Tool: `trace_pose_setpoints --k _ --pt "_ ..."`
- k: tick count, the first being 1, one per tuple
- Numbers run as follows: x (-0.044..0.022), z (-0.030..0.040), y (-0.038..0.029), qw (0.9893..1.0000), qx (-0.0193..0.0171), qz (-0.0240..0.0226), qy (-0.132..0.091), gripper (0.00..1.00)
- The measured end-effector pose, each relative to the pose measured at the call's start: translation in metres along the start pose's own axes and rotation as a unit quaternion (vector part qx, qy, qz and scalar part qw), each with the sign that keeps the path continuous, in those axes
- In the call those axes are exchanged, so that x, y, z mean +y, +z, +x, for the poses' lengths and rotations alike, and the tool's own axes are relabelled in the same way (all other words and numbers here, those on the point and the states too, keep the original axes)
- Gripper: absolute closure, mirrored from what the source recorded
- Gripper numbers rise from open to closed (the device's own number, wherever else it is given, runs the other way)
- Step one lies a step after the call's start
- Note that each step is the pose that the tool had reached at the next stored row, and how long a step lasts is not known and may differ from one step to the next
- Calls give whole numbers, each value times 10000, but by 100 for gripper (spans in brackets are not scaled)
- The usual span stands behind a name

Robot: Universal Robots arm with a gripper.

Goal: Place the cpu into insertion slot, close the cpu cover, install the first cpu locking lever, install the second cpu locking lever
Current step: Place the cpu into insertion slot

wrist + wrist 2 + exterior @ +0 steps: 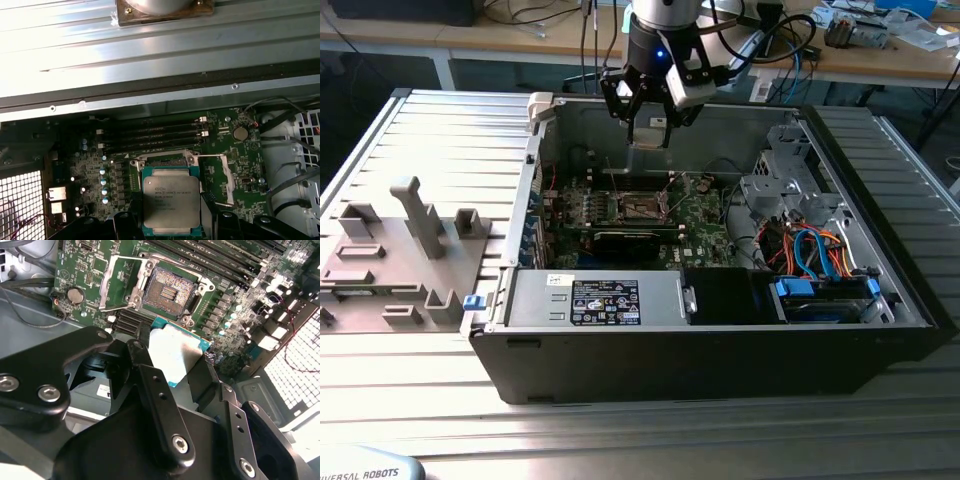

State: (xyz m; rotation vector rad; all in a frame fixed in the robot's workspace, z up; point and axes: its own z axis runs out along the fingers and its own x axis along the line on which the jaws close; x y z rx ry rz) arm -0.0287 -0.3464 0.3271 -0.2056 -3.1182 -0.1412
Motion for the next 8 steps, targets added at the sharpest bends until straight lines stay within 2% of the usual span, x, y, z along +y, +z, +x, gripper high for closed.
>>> trace_pose_setpoints --k 8 --pt "0 0 2 10000 -6 -1 64 46"
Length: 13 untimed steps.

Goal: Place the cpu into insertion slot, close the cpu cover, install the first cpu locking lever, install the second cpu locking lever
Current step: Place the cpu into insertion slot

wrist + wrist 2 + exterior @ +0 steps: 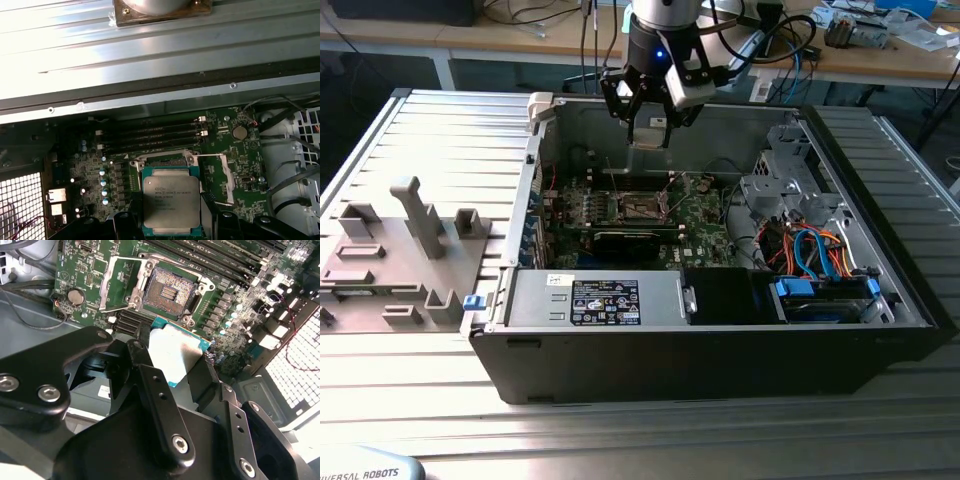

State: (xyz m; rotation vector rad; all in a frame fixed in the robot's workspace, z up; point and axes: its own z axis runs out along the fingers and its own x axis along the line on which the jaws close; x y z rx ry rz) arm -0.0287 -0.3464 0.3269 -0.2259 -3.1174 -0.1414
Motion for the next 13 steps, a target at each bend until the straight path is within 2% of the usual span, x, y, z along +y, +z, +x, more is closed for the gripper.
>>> trace_pose_setpoints --k 13 --pt "0 0 4 9999 -10 -2 111 46"
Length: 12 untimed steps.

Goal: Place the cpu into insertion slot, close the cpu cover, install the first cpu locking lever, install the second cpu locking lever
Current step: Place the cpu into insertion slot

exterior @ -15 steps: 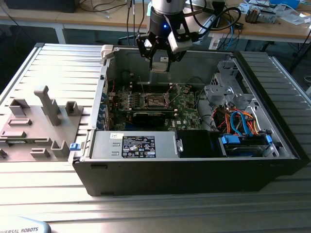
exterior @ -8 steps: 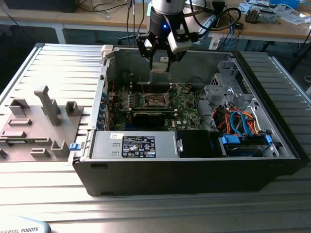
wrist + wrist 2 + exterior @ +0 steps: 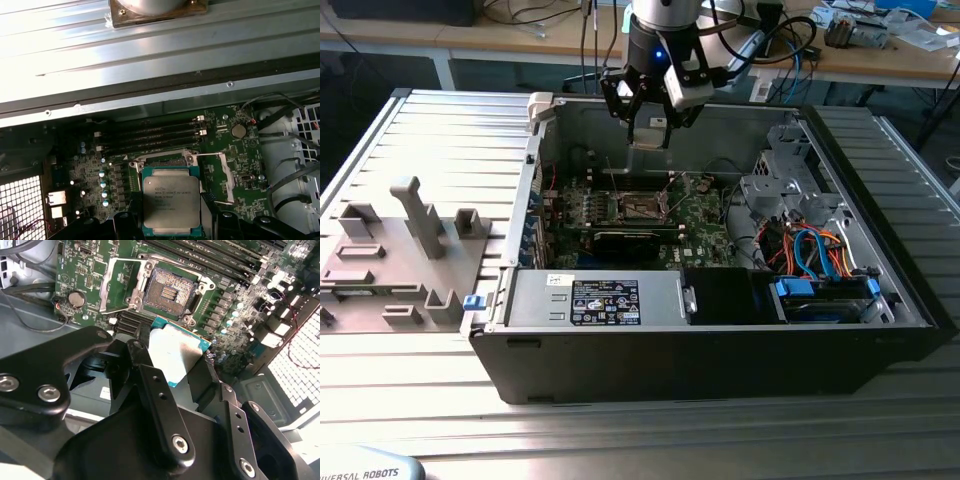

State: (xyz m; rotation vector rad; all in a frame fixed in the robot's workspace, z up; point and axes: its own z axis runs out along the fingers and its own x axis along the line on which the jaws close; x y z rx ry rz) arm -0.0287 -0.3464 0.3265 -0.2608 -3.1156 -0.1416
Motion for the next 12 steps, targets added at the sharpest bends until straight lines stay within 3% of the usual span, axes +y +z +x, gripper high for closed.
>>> trace_pose_setpoints --k 12 --pt "0 0 3 10000 -8 -2 90 46"
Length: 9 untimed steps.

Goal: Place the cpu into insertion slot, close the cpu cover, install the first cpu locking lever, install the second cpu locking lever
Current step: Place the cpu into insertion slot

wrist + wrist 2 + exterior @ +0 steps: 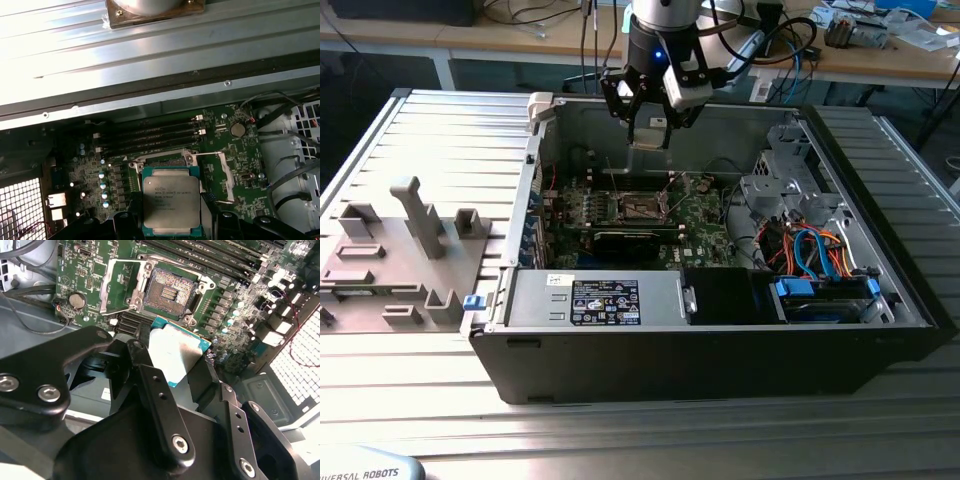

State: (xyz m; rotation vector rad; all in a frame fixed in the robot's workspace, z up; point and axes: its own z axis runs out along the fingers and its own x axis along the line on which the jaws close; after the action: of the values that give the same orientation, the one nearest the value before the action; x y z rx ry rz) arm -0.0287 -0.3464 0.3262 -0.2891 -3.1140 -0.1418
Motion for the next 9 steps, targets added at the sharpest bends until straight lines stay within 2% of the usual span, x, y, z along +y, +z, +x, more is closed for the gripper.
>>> trace_pose_setpoints --k 9 --pt "0 0 2 10000 -6 -1 61 46"
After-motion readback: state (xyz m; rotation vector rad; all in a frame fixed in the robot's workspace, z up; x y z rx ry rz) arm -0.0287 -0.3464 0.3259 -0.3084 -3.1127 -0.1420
